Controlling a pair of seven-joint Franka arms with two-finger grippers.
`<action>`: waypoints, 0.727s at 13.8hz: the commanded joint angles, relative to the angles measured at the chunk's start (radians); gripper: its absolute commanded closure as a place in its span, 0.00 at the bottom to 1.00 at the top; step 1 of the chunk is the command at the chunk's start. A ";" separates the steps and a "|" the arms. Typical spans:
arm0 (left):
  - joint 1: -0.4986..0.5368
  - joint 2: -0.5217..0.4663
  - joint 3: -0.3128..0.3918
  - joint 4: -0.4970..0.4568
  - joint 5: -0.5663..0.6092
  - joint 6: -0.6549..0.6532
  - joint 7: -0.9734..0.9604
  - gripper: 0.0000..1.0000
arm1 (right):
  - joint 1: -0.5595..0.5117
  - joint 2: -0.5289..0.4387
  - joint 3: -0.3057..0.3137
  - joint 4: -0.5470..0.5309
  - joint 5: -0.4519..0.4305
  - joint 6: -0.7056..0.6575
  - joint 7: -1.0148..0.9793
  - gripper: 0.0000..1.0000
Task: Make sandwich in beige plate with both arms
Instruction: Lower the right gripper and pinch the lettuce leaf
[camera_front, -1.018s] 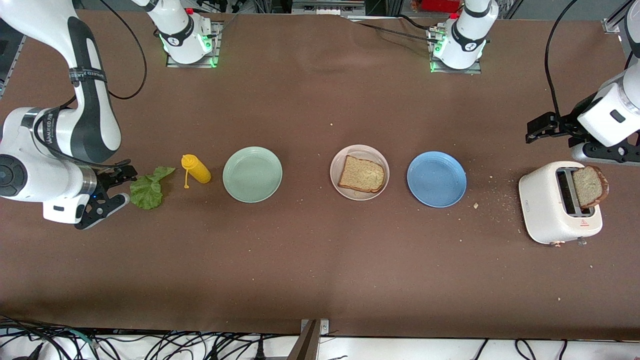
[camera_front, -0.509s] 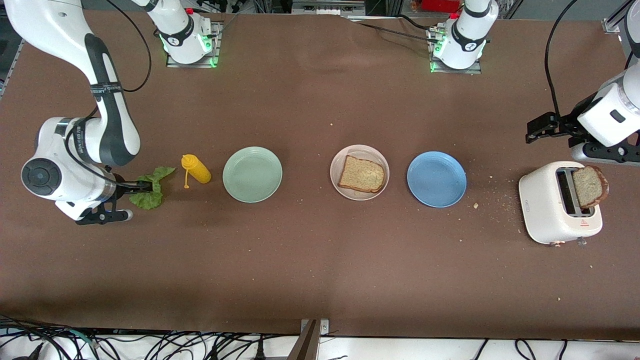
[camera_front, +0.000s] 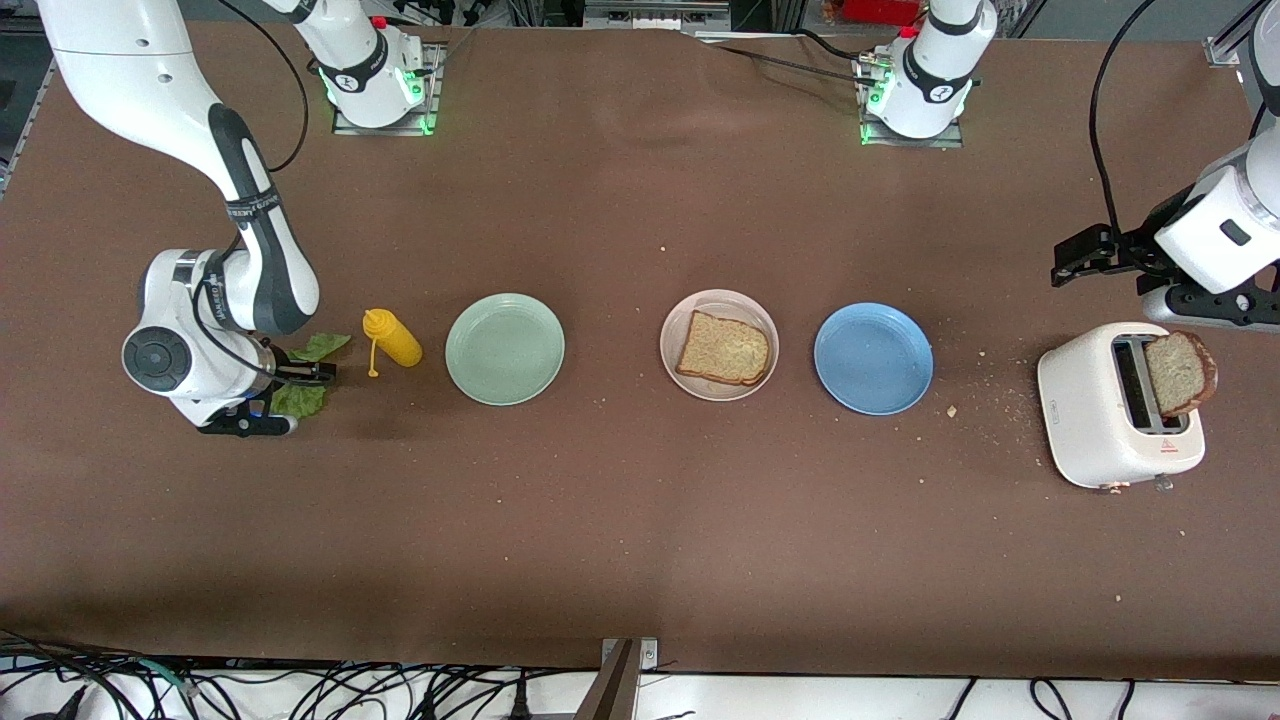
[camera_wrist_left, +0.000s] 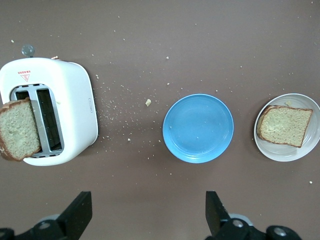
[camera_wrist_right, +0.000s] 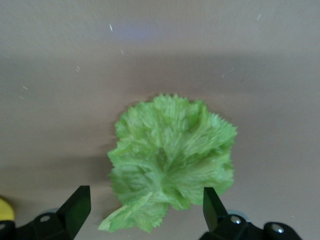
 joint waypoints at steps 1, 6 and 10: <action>0.007 0.008 -0.005 0.022 0.008 -0.019 0.018 0.00 | -0.001 -0.019 0.003 -0.054 -0.006 0.050 0.021 0.00; 0.007 0.008 -0.005 0.022 0.008 -0.019 0.018 0.00 | -0.001 -0.001 0.003 -0.064 -0.005 0.061 0.020 0.13; 0.007 0.008 -0.005 0.022 0.008 -0.021 0.018 0.00 | -0.001 -0.001 0.021 -0.065 -0.003 0.061 0.023 1.00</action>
